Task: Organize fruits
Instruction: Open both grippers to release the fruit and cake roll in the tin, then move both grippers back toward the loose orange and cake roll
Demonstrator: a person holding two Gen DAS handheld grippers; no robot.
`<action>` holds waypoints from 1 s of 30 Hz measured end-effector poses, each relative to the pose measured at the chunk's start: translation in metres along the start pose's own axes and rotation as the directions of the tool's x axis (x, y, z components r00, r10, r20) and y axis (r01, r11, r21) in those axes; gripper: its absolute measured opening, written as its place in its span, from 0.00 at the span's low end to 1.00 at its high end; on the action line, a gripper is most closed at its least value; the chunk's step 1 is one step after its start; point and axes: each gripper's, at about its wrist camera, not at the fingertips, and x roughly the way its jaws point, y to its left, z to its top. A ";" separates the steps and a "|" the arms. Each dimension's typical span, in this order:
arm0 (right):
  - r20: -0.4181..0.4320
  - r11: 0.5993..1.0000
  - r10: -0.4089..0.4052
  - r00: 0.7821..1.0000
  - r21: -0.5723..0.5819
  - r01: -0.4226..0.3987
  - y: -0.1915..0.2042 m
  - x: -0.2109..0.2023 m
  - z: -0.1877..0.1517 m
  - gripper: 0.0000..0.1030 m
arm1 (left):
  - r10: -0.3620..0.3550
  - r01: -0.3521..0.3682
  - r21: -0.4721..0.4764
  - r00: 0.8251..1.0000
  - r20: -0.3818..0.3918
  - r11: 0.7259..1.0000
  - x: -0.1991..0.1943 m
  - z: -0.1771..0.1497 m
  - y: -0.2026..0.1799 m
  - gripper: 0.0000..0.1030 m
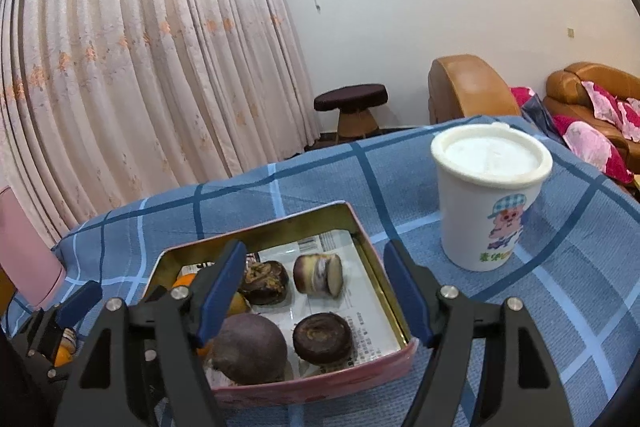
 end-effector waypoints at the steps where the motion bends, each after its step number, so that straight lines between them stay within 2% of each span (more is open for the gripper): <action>1: 0.006 1.000 -0.001 1.000 -0.002 0.001 0.001 -0.001 -0.001 0.72 | 0.003 -0.003 -0.006 1.000 -0.001 1.000 0.000 0.000 0.002 0.77; 9: 0.050 0.998 0.009 0.999 -0.055 -0.007 0.018 -0.012 -0.008 0.72 | 0.023 -0.023 -0.029 1.000 0.009 0.999 -0.007 -0.005 0.017 0.77; 17: 0.033 0.999 0.025 0.999 -0.047 -0.023 0.028 -0.015 -0.011 0.72 | 0.034 -0.034 -0.045 0.999 -0.002 0.998 -0.011 -0.010 0.037 0.77; 30: -0.024 0.992 0.077 0.997 -0.095 -0.079 0.072 -0.014 -0.026 0.72 | 0.070 -0.072 -0.064 0.997 -0.025 0.995 -0.015 -0.018 0.074 0.77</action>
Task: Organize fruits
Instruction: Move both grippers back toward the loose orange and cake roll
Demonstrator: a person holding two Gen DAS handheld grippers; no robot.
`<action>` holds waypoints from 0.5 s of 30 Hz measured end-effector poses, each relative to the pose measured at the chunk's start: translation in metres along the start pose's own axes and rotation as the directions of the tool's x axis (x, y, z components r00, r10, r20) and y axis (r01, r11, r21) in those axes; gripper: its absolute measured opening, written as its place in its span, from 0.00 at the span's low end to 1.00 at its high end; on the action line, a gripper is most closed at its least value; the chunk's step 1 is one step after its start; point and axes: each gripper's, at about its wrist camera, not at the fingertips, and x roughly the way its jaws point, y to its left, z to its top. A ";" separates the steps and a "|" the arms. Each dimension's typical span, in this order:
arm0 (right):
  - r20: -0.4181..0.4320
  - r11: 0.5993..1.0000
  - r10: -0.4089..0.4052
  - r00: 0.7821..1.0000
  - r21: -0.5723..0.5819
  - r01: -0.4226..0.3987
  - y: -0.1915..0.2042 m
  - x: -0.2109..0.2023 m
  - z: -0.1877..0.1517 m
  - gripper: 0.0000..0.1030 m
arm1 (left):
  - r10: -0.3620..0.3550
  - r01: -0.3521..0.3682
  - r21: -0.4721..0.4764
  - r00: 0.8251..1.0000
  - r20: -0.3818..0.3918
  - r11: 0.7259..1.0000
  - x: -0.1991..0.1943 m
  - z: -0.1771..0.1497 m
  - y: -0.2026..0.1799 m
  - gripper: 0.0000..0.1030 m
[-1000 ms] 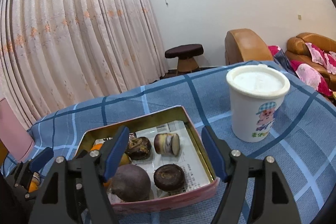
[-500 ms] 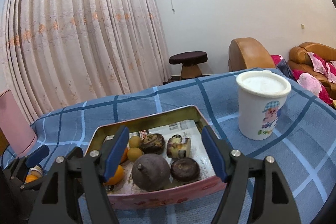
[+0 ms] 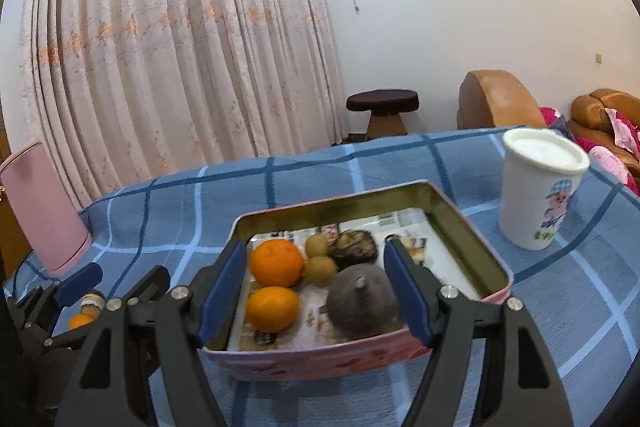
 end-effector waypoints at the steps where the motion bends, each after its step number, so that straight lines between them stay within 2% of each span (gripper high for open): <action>1: -0.006 1.000 0.004 1.000 0.002 -0.004 0.002 0.001 -0.001 0.72 | 0.001 -0.001 0.001 1.000 -0.005 1.000 0.000 -0.001 0.004 0.77; 15: -0.073 0.992 0.097 0.993 -0.071 -0.102 0.062 0.007 -0.017 0.72 | 0.087 -0.087 -0.006 0.994 -0.068 0.996 0.008 -0.005 0.072 0.77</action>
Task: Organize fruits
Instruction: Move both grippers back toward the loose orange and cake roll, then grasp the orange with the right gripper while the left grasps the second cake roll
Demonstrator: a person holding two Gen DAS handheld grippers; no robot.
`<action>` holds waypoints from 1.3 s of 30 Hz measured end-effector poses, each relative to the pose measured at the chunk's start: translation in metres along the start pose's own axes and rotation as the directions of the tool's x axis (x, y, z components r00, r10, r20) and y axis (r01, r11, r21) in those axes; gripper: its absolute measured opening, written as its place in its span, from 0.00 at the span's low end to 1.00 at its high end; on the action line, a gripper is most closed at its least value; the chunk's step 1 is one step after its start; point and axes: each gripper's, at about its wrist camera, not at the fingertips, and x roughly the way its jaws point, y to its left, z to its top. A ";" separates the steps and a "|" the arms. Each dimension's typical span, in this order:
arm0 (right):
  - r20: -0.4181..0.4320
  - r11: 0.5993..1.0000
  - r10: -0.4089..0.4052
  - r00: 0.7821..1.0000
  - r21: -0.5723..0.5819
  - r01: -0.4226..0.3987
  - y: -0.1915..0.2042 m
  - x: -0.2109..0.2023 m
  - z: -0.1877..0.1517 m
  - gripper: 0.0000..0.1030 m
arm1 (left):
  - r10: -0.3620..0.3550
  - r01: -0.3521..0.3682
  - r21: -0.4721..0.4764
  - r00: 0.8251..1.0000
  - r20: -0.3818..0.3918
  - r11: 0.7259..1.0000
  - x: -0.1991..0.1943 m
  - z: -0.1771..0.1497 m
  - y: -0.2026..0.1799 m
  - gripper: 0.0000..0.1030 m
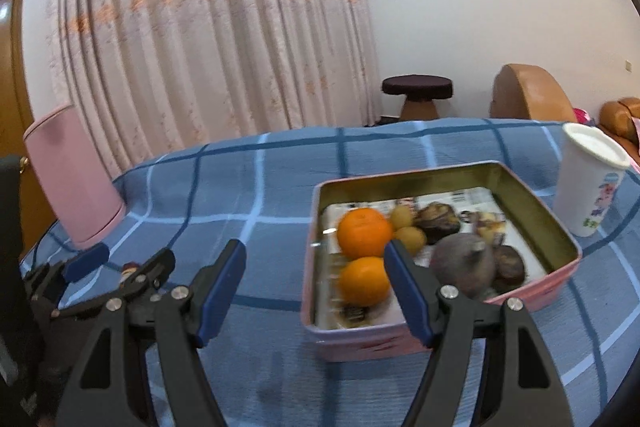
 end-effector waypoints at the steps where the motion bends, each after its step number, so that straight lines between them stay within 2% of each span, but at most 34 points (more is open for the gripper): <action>1: -0.005 1.000 0.009 1.000 -0.010 -0.009 0.005 0.001 -0.001 0.72 | 0.003 -0.003 -0.002 1.000 -0.010 1.000 0.002 0.000 0.006 0.77; 7: -0.074 0.995 0.078 0.994 -0.063 -0.083 0.036 0.013 -0.007 0.68 | 0.033 -0.040 -0.063 0.995 -0.096 0.997 0.022 0.004 0.061 0.77; 11: -0.142 0.981 0.139 0.980 -0.114 -0.155 0.060 0.021 -0.013 0.64 | 0.072 -0.089 -0.114 0.987 -0.146 0.989 0.033 0.003 0.095 0.77; 15: -0.217 0.955 0.217 0.952 -0.153 -0.252 0.091 0.031 -0.022 0.60 | 0.070 -0.096 -0.170 0.985 -0.155 0.981 0.034 0.005 0.120 0.77; 18: -0.278 0.928 0.257 0.926 -0.196 -0.316 0.117 0.038 -0.029 0.56 | 0.081 -0.105 -0.158 0.984 -0.156 0.982 0.036 0.005 0.123 0.77; 21: -0.321 0.912 0.274 0.906 -0.211 -0.351 0.136 0.047 -0.034 0.55 | 0.068 -0.093 -0.148 0.984 -0.165 0.985 0.038 0.005 0.120 0.77; 24: -0.378 0.900 0.274 0.884 -0.222 -0.374 0.147 0.056 -0.040 0.46 | 0.045 -0.067 -0.133 0.986 -0.160 0.989 0.038 0.007 0.115 0.77; 29: -0.378 0.902 0.259 0.889 -0.234 -0.363 0.141 0.050 -0.042 0.45 | 0.007 -0.025 -0.124 0.989 -0.149 0.992 0.035 0.007 0.113 0.77; 33: -0.327 0.930 0.206 0.922 -0.227 -0.288 0.117 0.039 -0.037 0.45 | -0.103 0.089 -0.113 0.987 -0.125 0.990 0.026 0.009 0.104 0.77; 35: -0.302 0.943 0.176 0.937 -0.221 -0.248 0.103 0.034 -0.034 0.45 | -0.170 0.163 -0.063 0.978 -0.122 0.985 0.022 0.009 0.089 0.77; 36: -0.291 0.951 0.159 0.943 -0.212 -0.226 0.093 0.031 -0.032 0.45 | -0.180 0.177 -0.035 0.976 -0.122 0.984 0.020 0.009 0.082 0.77; 39: -0.297 0.961 0.152 0.943 -0.180 -0.212 0.077 0.034 -0.027 0.45 | -0.174 0.185 0.084 0.977 -0.122 0.979 0.017 0.006 0.057 0.77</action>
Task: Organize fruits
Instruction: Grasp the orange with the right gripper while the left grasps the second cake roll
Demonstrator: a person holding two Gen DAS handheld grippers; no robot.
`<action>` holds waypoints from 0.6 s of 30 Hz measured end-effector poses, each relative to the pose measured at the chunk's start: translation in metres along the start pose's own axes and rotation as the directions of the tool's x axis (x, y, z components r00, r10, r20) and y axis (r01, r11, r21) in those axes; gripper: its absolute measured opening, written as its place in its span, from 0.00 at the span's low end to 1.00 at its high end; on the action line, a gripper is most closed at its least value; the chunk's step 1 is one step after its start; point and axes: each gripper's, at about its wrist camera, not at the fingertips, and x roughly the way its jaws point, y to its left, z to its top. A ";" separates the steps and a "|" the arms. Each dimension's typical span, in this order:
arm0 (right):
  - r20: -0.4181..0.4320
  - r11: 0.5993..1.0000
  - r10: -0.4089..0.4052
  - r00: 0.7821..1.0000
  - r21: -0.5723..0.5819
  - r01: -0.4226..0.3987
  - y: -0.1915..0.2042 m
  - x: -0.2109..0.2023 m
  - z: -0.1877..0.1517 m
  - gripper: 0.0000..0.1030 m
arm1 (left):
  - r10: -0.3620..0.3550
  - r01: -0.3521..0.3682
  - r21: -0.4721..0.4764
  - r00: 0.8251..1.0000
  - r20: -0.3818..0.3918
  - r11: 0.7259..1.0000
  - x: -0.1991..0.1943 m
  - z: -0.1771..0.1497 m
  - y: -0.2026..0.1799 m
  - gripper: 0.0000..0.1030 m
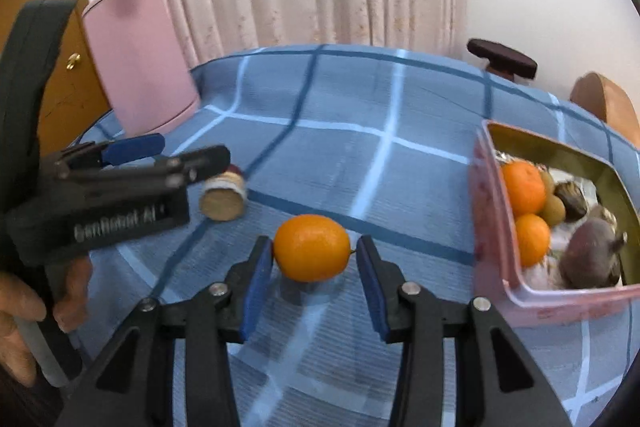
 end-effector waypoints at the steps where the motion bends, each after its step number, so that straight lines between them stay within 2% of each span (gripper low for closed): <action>1: -0.005 1.000 0.002 1.000 0.009 -0.002 -0.003 0.000 0.000 0.45 | 0.009 -0.009 0.024 1.000 -0.010 1.000 0.003 -0.001 -0.005 0.77; 3: -0.014 1.000 0.009 1.000 0.019 -0.009 -0.007 0.001 0.000 0.45 | 0.026 -0.024 0.042 0.999 -0.043 0.999 0.014 -0.002 -0.009 0.77; 5: -0.018 1.000 0.013 1.000 0.017 -0.013 -0.006 0.002 0.000 0.45 | 0.033 -0.029 0.045 0.997 -0.074 0.999 0.023 -0.004 -0.009 0.72; 7: -0.019 1.000 0.014 1.000 0.010 -0.014 -0.005 0.000 0.000 0.45 | 0.010 -0.006 0.039 0.995 -0.099 0.999 0.029 -0.005 -0.008 0.57; 9: -0.020 1.000 0.016 1.000 0.007 -0.015 -0.005 -0.001 0.000 0.45 | -0.019 0.022 0.024 0.993 -0.117 0.999 0.031 -0.004 -0.009 0.45; 18: -0.007 1.000 0.013 1.000 0.027 -0.012 -0.006 0.001 0.000 0.45 | 0.012 -0.012 0.001 0.997 -0.074 1.000 0.021 -0.008 -0.012 0.45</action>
